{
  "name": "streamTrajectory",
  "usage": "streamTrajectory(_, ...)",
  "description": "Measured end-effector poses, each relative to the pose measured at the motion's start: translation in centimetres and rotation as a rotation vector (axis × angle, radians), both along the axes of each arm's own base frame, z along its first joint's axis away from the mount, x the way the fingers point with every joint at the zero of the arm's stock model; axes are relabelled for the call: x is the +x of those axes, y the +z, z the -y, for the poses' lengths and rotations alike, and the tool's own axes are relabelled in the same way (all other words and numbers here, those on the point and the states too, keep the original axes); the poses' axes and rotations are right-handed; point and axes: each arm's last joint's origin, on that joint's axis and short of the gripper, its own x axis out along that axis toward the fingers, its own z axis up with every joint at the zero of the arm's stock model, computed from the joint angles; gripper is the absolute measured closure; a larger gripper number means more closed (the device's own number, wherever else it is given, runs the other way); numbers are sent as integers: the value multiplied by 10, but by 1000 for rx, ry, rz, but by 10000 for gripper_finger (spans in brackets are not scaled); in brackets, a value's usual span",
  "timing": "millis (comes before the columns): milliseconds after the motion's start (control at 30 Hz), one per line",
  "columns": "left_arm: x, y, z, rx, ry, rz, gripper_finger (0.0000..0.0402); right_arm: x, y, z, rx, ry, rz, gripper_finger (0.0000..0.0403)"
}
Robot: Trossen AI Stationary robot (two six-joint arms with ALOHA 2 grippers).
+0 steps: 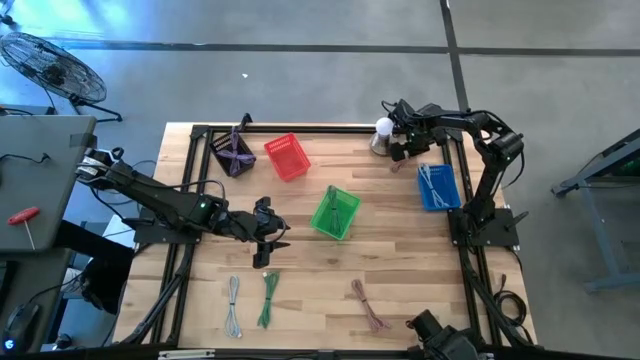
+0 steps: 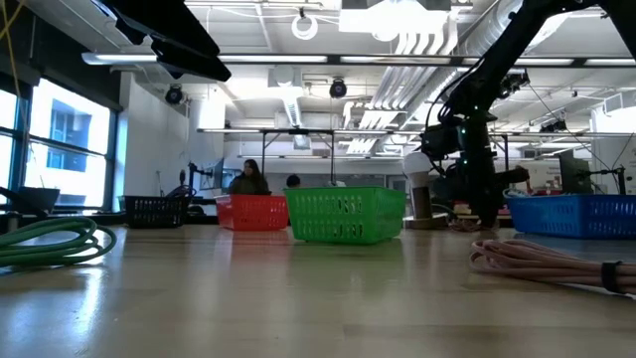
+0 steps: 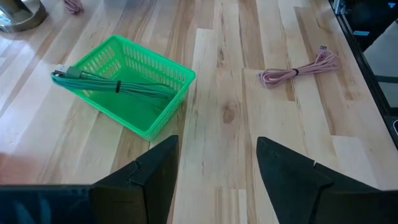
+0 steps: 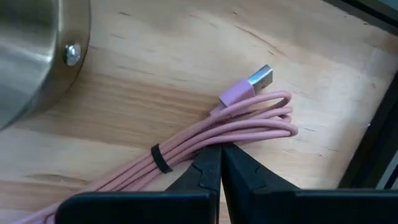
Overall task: Pick & Place USB Port
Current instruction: Put the top pink charger cable into the red basket
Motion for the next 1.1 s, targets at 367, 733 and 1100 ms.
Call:
streamTrajectory(367, 0, 0, 0, 10, 10, 4, 190, 3, -1, -10, 87, 117, -21, 403)
streamTrajectory(733, 0, 0, -1, 18, 23, 7, 190, 5, 3, -21, 134, 145, -83, 403)
streamTrajectory(1100, 0, 1, -1, 18, 23, 8, 190, -4, 48, -26, -63, 97, -68, 402)
